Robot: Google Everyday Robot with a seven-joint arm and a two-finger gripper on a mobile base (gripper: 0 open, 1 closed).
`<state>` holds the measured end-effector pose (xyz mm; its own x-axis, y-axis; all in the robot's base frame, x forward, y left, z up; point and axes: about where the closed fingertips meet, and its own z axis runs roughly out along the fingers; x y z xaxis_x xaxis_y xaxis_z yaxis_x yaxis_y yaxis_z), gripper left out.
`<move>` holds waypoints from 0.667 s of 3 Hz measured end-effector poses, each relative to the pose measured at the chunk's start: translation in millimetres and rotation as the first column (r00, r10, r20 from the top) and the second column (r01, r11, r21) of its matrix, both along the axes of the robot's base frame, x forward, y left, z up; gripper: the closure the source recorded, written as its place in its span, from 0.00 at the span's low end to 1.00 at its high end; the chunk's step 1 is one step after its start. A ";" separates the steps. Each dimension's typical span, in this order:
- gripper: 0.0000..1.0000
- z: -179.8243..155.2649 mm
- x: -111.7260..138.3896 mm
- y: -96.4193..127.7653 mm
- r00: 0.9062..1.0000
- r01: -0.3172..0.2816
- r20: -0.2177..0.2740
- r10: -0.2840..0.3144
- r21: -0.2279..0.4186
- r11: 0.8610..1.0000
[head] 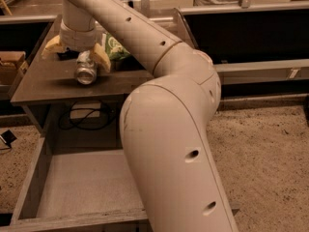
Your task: Pick 7up can from top drawer and place on counter
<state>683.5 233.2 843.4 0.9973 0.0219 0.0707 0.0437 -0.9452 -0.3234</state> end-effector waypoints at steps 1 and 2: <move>0.00 50.9 -16.6 -13.8 0.996 0.075 0.039 -0.076 0.015 0.997; 0.00 108.6 -44.2 -33.2 0.983 0.153 0.096 -0.154 0.021 0.988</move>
Offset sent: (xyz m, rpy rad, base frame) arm -0.0892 -0.0691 0.1834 -0.0129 -0.1542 -0.2508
